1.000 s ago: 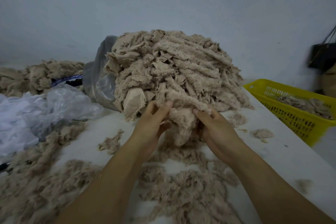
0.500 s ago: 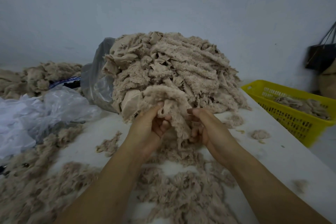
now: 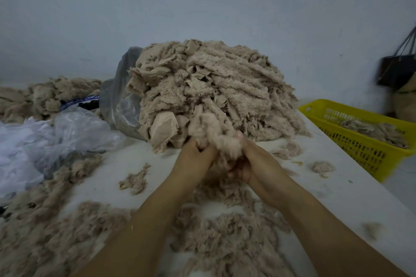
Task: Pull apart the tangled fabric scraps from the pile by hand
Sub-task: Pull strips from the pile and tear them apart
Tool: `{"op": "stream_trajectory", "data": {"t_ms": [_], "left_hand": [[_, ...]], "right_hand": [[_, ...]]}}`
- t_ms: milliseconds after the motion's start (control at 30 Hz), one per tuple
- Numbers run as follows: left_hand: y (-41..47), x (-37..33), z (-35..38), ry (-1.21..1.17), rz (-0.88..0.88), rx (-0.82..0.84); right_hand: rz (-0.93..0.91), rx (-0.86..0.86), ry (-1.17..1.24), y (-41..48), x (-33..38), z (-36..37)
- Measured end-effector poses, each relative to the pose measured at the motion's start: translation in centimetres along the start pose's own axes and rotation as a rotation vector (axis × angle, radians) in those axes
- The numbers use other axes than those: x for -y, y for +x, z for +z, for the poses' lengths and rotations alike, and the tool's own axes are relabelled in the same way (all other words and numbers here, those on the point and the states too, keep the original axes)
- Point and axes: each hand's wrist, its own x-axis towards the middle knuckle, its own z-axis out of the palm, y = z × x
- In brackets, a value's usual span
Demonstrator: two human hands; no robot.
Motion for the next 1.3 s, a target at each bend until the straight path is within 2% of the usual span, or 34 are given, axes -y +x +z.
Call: {"op": "stream_trajectory", "data": {"t_ms": [67,133,200,267,300,400,433,467,500,567,633,667,800,833,867,967,1033,1133,1167,1233,1300], "left_hand": [[-0.2,0.4,0.4,0.161,0.027,0.057],[-0.2,0.8,0.4,0.249,0.032,0.13],[-0.2,1.0,0.0,0.238,-0.003,0.189],[-0.2,1.1,-0.2,0.164,-0.018,0.228],[-0.2,1.1,-0.2,0.144,-0.017,0.216],[0.1,1.4,-0.1,0.215,0.007,0.167],[0.0,1.5,-0.1,0.277,0.016,0.191],[-0.1,1.7,-0.1,0.348,0.028,0.24],[-0.2,1.8,-0.1,0.406,0.036,0.303],[-0.4,2.0,-0.1,0.466,0.059,0.399],[-0.6,1.9,-0.1,0.473,0.073,0.418],[-0.6,1.9,-0.2,0.484,0.072,0.406],[-0.1,1.9,-0.8,0.606,0.01,0.323],[0.1,1.9,-1.1,0.649,-0.012,0.302],[0.2,1.9,-1.3,0.694,-0.035,0.282],[0.5,1.9,-1.7,0.722,-0.091,0.198],[0.6,1.6,-1.5,0.652,-0.063,0.124],[0.6,1.2,-1.0,0.447,-0.053,0.023],[0.6,1.1,-0.9,0.28,-0.11,0.008],[0.6,0.7,-0.7,-0.215,-0.28,0.055],[0.5,0.2,-0.9,-0.607,-0.383,0.109]], "right_hand": [[-0.022,0.03,-0.09,0.1,-0.3,0.1],[-0.013,-0.063,-0.199,0.1,-0.6,0.0],[0.05,-0.165,-0.267,0.3,-0.6,-0.7],[0.074,-0.173,-0.243,0.4,0.0,-1.6],[0.031,-0.193,-0.112,0.6,0.7,-2.3],[-0.223,-0.311,0.599,0.6,3.0,-5.1],[-0.251,-0.358,0.708,0.8,3.1,-6.0],[-0.214,-0.412,0.688,0.9,2.7,-6.4],[-0.147,-0.466,0.549,1.1,1.9,-6.3],[-0.05,-0.554,0.021,1.6,0.2,-5.5],[-0.111,-0.56,-0.551,2.0,-1.1,-4.8],[-0.136,-0.508,-0.753,2.1,-1.4,-4.5],[0.035,-0.313,-1.463,2.1,-2.6,-4.2],[0.015,-0.302,-1.516,2.0,-2.7,-4.2],[-0.017,-0.302,-1.454,1.9,-2.5,-4.0],[-0.052,-0.37,-1.002,1.3,-1.6,-3.8],[-0.116,-0.375,-0.862,0.7,-1.1,-3.2],[-0.207,-0.18,-0.934,-0.2,-0.7,-1.6],[-0.219,-0.089,-0.97,-0.3,-0.7,-0.9],[-0.227,0.063,-1.001,-0.6,-1.0,0.2],[-0.217,0.135,-1.02,-0.6,-1.5,0.8]]}}
